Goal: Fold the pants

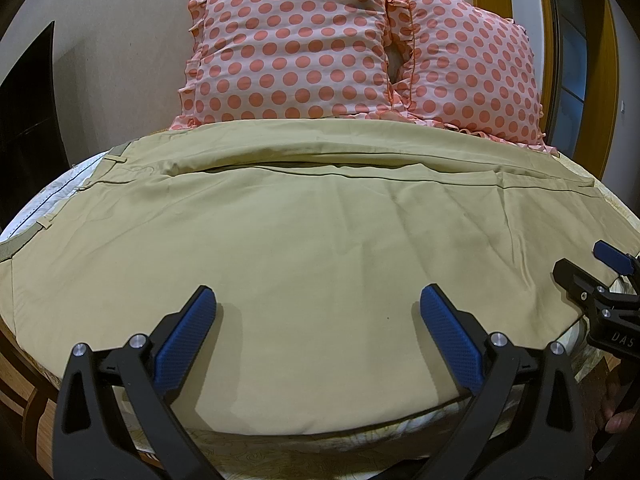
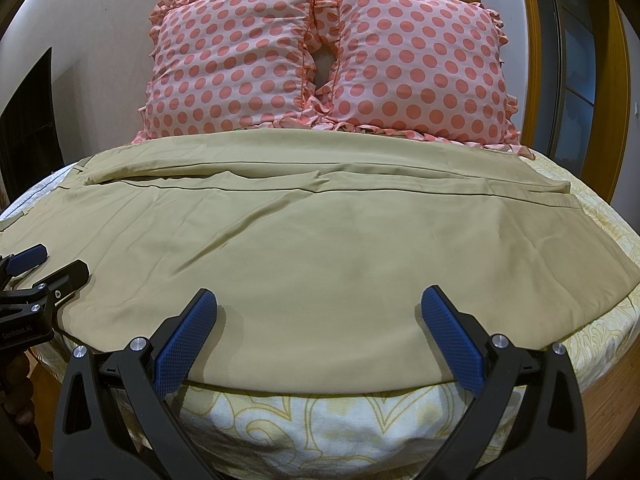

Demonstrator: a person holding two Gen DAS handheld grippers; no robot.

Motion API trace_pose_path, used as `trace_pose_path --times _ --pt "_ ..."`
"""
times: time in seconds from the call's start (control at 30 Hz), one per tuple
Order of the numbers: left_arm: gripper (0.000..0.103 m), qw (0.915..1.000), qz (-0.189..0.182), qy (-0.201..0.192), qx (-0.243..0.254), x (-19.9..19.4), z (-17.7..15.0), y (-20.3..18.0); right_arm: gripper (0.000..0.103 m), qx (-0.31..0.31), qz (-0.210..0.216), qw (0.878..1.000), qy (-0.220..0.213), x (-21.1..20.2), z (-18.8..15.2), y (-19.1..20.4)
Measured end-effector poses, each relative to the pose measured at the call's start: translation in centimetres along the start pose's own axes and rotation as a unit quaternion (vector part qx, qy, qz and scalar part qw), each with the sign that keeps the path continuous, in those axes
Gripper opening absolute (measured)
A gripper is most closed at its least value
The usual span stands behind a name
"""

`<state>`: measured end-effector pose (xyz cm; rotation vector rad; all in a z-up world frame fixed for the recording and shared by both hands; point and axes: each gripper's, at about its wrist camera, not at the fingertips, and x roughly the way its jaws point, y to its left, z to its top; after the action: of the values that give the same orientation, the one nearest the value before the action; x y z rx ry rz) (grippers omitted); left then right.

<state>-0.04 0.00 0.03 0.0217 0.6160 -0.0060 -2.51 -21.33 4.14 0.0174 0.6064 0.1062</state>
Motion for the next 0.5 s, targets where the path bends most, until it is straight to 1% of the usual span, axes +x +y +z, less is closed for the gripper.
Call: trace_pose_path --times 0.17,0.4,0.43,0.5 --pt "0.101 1.0000 0.000 0.000 0.000 0.0 0.0 0.0 0.102 0.000 0.000 1.000 -0.004 -0.2 0.3 0.2" --pt "0.101 1.0000 0.000 0.001 0.001 0.0 0.0 0.0 0.102 -0.003 0.004 1.000 -0.008 -0.1 -0.2 0.1" --pt "0.101 1.0000 -0.001 0.001 0.002 0.0 0.0 0.0 0.102 -0.005 0.007 1.000 -0.006 -0.2 -0.1 0.1" --pt "0.101 1.0000 -0.004 0.003 0.005 0.0 0.0 0.1 0.102 -0.009 0.017 1.000 0.019 0.3 0.8 -0.3"
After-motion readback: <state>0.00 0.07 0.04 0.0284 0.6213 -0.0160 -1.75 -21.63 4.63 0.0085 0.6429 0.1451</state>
